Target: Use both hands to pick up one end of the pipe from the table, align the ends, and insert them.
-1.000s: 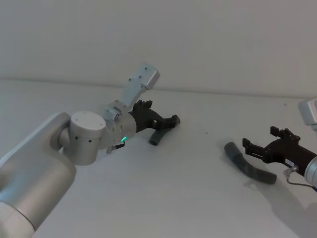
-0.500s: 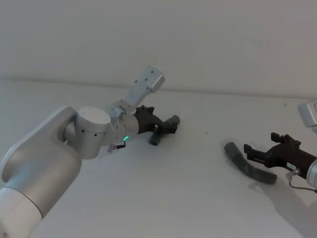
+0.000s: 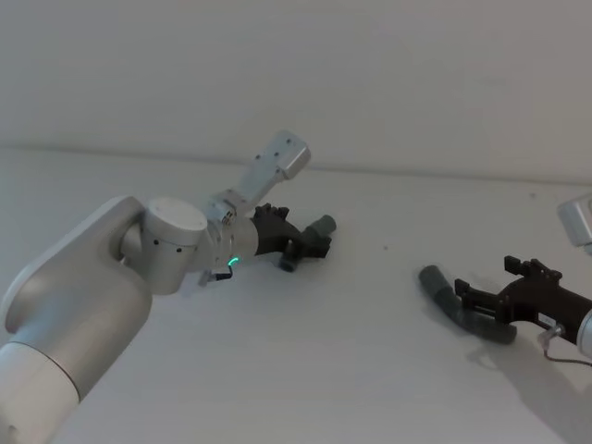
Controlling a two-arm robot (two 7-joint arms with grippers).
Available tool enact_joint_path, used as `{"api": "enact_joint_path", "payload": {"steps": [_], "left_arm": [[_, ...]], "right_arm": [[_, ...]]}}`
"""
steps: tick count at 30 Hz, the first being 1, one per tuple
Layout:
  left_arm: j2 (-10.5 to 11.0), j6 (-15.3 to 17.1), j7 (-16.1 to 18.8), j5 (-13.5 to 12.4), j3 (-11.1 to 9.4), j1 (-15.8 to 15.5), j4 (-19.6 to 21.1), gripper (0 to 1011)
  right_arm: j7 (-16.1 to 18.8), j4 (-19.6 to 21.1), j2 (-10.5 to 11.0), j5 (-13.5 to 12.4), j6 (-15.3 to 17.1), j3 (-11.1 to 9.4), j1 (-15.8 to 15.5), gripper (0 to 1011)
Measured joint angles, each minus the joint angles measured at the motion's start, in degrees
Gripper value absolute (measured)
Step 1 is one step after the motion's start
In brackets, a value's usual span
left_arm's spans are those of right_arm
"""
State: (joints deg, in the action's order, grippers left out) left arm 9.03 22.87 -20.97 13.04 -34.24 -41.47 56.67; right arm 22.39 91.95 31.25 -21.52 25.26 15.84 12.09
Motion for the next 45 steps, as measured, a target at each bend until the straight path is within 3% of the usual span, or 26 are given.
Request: {"api": "enact_joint_path", "payload": {"steps": [10, 24, 38, 45], "left_arm": [[0.08, -0.41, -1.13, -0.79, -0.38, -0.34, -0.66, 1001], [0.29, -2.16, -2.38, -1.87, -0.7, -0.35, -0.95, 1001], [-0.82, -6.96, -3.46, 0.08, 2.15, 1.29, -0.8, 1001], [-1.38, -7.41, -3.78, 1.19, 3.32, 1.99, -0.57, 1001]], "right_arm": [[1.05, 1.24, 1.43, -0.61, -0.64, 0.1, -1.05, 1001], [1.05, 1.48, 2.29, -0.24, -0.93, 1.81, -1.58, 1001], [0.52, 0.91, 2.21, 0.23, 0.12, 3.52, -1.04, 1001], [0.32, 0.74, 2.19, 0.1, 0.66, 3.79, -0.94, 1001]]}}
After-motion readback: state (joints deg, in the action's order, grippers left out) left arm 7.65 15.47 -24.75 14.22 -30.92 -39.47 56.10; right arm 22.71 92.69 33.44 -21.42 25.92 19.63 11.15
